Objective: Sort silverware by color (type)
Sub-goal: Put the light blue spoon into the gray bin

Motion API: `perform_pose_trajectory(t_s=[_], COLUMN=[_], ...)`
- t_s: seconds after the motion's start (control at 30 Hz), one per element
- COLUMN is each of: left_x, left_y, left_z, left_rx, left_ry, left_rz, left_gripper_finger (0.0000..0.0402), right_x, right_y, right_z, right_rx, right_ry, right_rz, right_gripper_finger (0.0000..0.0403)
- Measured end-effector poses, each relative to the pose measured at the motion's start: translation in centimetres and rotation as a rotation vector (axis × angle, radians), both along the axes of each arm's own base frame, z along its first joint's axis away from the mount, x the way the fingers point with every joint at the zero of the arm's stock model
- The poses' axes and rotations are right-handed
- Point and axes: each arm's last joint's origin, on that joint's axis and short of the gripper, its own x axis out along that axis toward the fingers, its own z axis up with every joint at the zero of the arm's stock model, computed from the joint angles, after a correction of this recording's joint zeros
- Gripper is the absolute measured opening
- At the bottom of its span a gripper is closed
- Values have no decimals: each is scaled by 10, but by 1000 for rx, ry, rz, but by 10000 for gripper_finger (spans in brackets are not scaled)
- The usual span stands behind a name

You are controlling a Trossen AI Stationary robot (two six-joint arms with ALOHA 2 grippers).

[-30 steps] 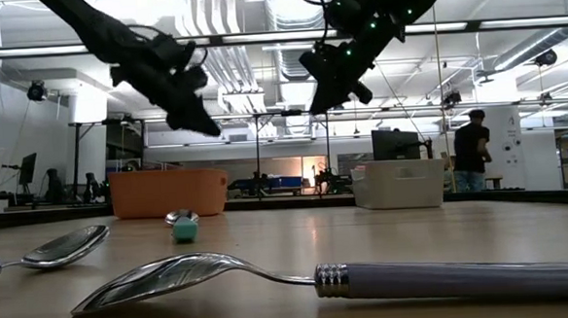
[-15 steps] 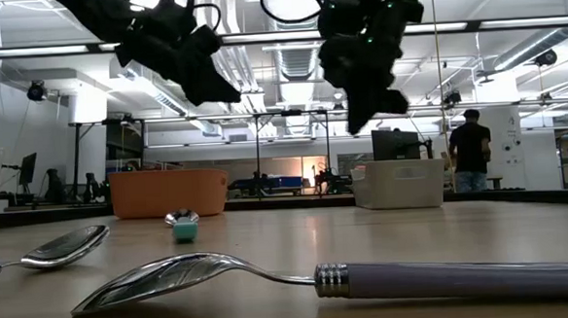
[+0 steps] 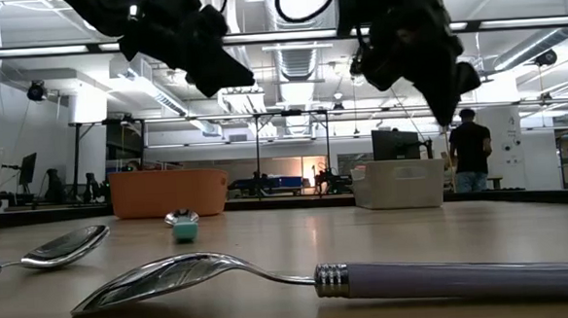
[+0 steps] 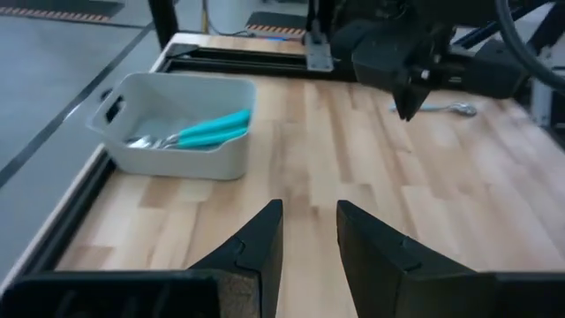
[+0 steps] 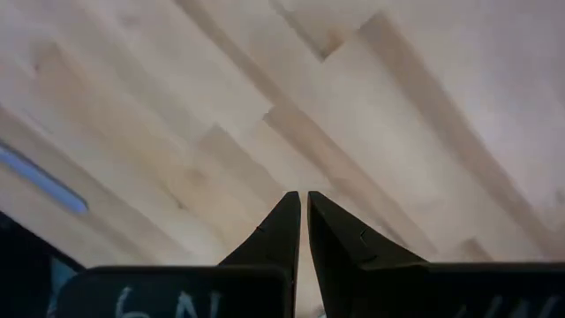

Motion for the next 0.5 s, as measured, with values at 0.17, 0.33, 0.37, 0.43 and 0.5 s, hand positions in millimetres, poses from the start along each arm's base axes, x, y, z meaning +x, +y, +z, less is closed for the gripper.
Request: perform_pose_trajectory(t_s=[0.17, 0.33, 0.37, 0.43, 0.5], left_x=[6, 6, 5, 2, -1], left_y=[-16, -30, -32, -38, -45], left_z=[-7, -13, -13, -16, -21], left_rx=[-39, -96, -109, -134, -176], left_ry=[-6, -10, -11, -2, 17], left_rz=[-20, -25, -17, 1, 7], left_gripper_finger=[89, 89, 89, 89, 89], right_x=[-1, -3, -3, -4, -4], right_y=[28, 48, 51, 57, 61], right_z=[0, -1, -1, -1, -1], right_rx=[2, -27, -30, -40, -66], right_ry=[13, 23, 25, 27, 22], right_rz=[46, 68, 68, 71, 74], right_gripper_finger=[17, 17, 17, 17, 17])
